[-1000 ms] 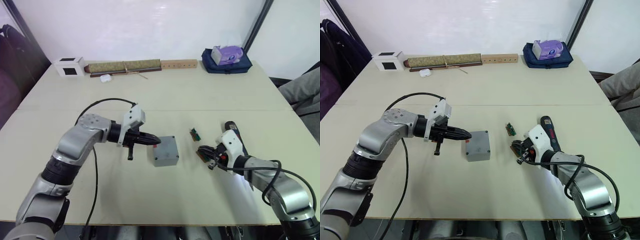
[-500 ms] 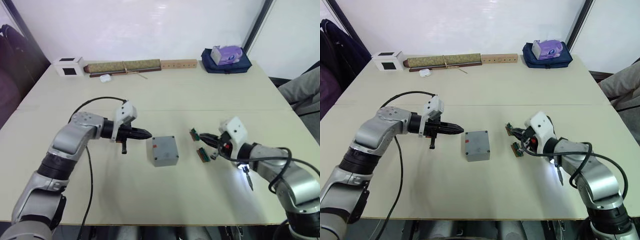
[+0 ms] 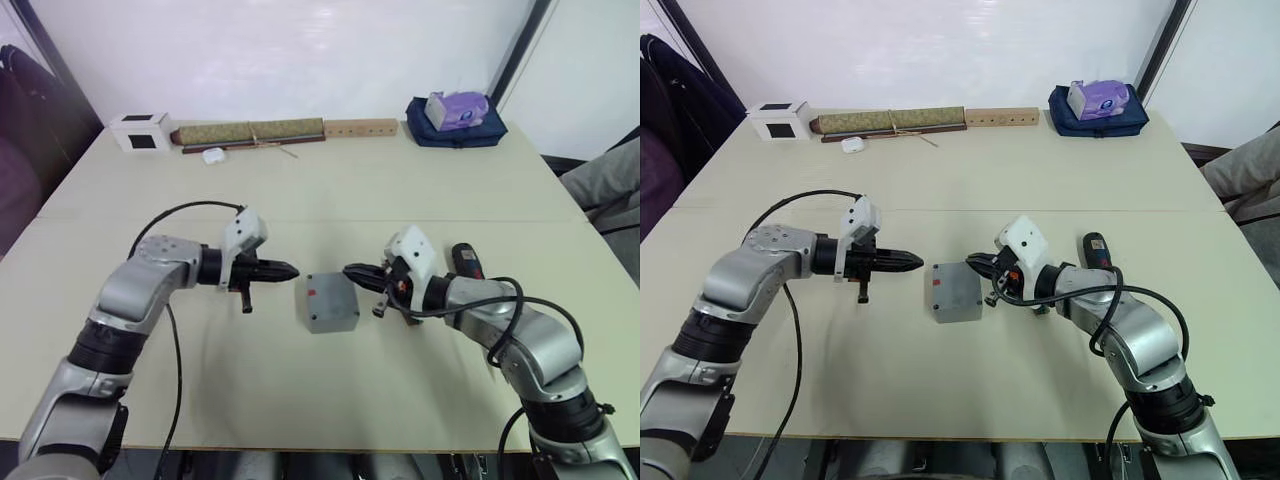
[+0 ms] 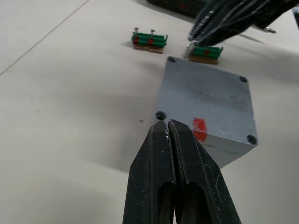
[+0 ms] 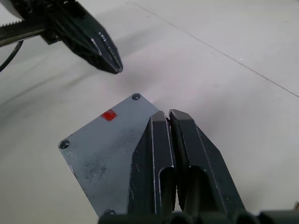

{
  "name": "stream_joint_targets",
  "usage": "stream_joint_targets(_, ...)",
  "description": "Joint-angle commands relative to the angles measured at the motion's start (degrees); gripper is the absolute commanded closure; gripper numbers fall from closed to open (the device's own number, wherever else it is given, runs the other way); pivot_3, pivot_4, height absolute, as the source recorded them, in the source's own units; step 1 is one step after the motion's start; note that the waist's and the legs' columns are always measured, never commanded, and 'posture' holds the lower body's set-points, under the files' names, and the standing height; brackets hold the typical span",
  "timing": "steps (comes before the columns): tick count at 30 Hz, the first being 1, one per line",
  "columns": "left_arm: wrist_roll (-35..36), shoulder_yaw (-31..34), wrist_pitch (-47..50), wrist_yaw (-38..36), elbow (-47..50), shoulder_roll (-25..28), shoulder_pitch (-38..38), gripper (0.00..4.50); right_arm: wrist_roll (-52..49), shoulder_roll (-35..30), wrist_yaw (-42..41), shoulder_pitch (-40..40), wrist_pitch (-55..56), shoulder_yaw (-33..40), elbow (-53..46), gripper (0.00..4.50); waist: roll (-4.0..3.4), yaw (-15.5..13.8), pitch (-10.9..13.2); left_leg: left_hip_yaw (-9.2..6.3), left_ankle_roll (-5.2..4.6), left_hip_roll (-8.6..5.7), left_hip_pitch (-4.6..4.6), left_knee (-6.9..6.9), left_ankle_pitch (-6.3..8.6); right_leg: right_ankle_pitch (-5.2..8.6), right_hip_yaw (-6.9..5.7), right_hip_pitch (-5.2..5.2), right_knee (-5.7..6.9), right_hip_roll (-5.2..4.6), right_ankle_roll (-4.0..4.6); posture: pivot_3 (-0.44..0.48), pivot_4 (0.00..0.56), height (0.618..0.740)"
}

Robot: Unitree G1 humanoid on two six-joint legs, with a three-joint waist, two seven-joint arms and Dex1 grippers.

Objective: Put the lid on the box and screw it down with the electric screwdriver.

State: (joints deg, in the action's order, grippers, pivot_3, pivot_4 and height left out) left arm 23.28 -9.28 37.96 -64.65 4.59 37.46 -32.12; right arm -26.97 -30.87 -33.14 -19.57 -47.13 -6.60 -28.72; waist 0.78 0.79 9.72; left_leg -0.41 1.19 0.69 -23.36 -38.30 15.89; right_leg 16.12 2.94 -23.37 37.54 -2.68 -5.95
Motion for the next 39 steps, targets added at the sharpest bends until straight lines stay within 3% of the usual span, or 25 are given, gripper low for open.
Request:
stream_joint_targets(1,1.6,1.6,1.0,1.2,3.0,-0.4,0.1,4.5,0.8,0.6,-0.1,-0.9,1.6,-0.6,-0.4,4.46,0.0,0.0,0.0,0.0,0.0,0.0,0.0,0.0,0.0,0.0,0.0,0.0,0.0,0.02,0.0,0.0,0.15,0.74)
stream_joint_targets(37,1.5,0.9,0.7,1.8,2.8,-0.6,-0.2,4.5,6.8,1.6,-0.4,-0.1,5.0,-3.1,4.5,4.46,0.0,0.0,0.0,0.0,0.0,-0.03,0.01,0.0,0.0,0.0,-0.01,-0.01,0.0,0.04,0.0,0.0,0.15,0.74)
stream_joint_targets(39,1.6,0.9,0.7,1.9,2.8,-0.7,-0.2,4.5,6.9,1.7,-0.3,-0.1,5.0,-3.0,4.7,3.95,0.0,0.0,0.0,0.0,0.0,-0.03,0.01,0.0,0.0,0.0,-0.01,-0.01,0.0,0.04,0.0,0.0,0.15,0.74)
